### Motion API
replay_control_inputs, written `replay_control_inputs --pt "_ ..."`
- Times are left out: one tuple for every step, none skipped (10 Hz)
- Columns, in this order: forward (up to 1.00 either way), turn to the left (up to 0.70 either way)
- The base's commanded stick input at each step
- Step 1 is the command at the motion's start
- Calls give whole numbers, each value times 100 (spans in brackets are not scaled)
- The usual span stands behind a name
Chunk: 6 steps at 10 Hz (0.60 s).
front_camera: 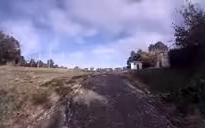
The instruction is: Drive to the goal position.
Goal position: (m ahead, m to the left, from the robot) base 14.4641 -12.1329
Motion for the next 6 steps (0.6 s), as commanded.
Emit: replay_control_inputs --pt "70 0" --pt "70 0" --pt "70 0" --pt "70 0" --pt "70 0" --pt "70 0"
